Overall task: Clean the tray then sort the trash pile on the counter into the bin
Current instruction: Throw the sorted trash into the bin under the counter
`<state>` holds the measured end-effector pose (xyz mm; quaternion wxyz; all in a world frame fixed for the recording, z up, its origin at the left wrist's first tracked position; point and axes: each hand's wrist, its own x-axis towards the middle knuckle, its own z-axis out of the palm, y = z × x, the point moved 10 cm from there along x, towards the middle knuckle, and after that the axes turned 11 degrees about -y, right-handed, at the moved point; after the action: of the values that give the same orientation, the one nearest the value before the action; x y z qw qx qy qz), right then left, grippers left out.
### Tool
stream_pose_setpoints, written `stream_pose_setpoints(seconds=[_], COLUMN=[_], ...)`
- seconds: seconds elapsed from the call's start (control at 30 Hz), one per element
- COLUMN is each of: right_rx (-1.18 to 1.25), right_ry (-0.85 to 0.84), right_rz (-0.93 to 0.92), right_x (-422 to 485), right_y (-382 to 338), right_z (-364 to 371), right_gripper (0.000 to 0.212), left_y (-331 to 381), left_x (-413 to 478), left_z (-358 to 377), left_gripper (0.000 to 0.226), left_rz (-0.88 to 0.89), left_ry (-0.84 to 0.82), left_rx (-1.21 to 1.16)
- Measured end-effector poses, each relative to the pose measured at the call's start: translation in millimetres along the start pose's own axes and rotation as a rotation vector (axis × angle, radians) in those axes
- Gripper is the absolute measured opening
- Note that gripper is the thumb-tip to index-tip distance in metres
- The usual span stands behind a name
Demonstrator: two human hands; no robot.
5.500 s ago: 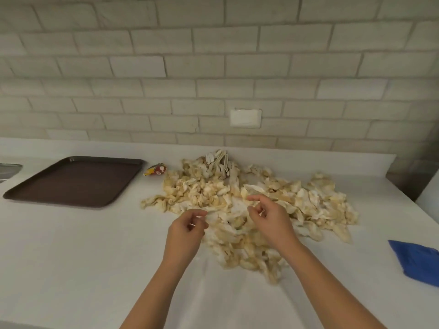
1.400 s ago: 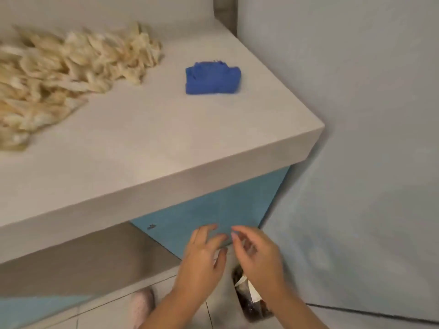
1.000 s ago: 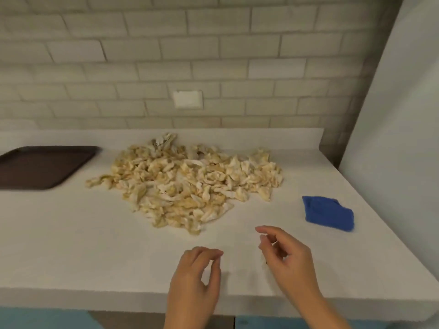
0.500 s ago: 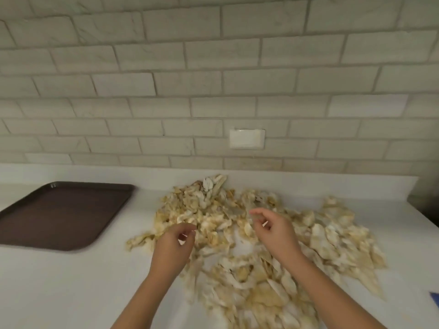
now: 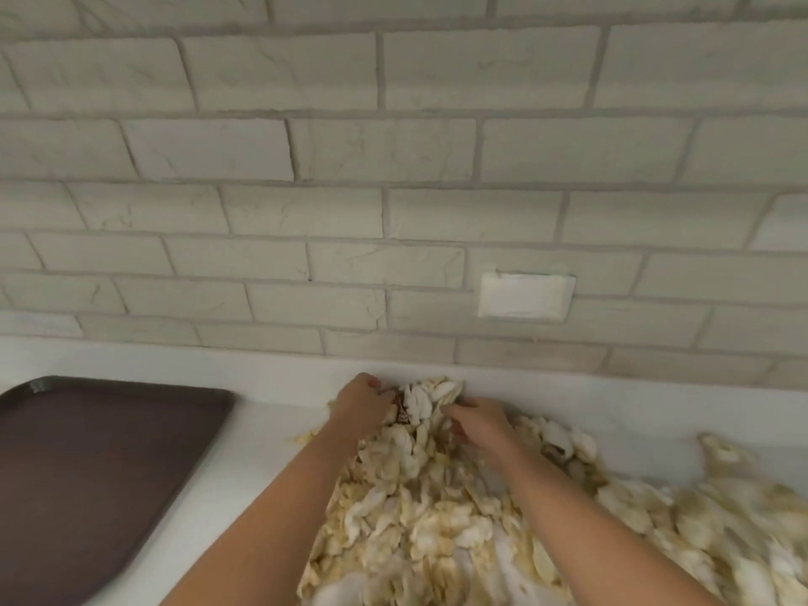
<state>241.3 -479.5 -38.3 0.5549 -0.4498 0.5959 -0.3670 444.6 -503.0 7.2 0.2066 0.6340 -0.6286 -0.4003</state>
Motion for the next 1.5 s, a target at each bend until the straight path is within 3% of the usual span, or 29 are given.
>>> stream_pose_setpoints(seconds=[0.17,0.3,0.4,0.6,0.73,0.87,0.97,1.1,1.23,1.37,1.5], right_rx=[-0.115,-0.304,-0.44,-0.513,-0.397,-0.259,-0.192,-0.085,0.063,0.14,0.155], right_ry=[-0.16,-0.101,-0.021,0.158,0.23,0.241,0.253,0.217,0.223,0.251,0.318], right_rz=[-0.094,-0.287,-0.382,-0.53,-0.623,-0.562,-0.489,-0.443,-0.403,-0.338,-0.314], right_x=[19,2,-27,-82,-126,-150,-166,-191,-219,-255,-301], right_y=[-11,-16,-11,-12,-24,-12,4,22,36,58,81], right_z=[26,24,20,2,-16,-36,-48,-54,-63,-76,-99], right_gripper=[0.036,0.039,0.037,0.028,0.032,0.036,0.036,0.03,0.017,0.018,0.014], left_y=[-5,-14,-18,-14,-12,-12,-10,14,35,58,83], left_x=[23,6,-14,-62,-90,-110,-119,-140,-165,-205,-253], left_z=[19,24,26,8,-5,-15,-23,-35,-32,12,96], left_gripper=[0.016,0.039,0.043,0.026,0.019,0.018,0.019,0.017,0.033,0.03,0.024], left_rz=[-0.062,-0.108,-0.039,0.127,0.159,0.118,0.107,0.24,0.335,0.409,0.442], left_ry=[-0.165,-0.306,-0.361,-0.116,0.038,0.112,0.128,0.23,0.272,0.14,-0.077], left_rx=[0.033,0.149,0.062,0.102,0.242,0.288,0.195,0.092,-0.078,-0.29,-0.304])
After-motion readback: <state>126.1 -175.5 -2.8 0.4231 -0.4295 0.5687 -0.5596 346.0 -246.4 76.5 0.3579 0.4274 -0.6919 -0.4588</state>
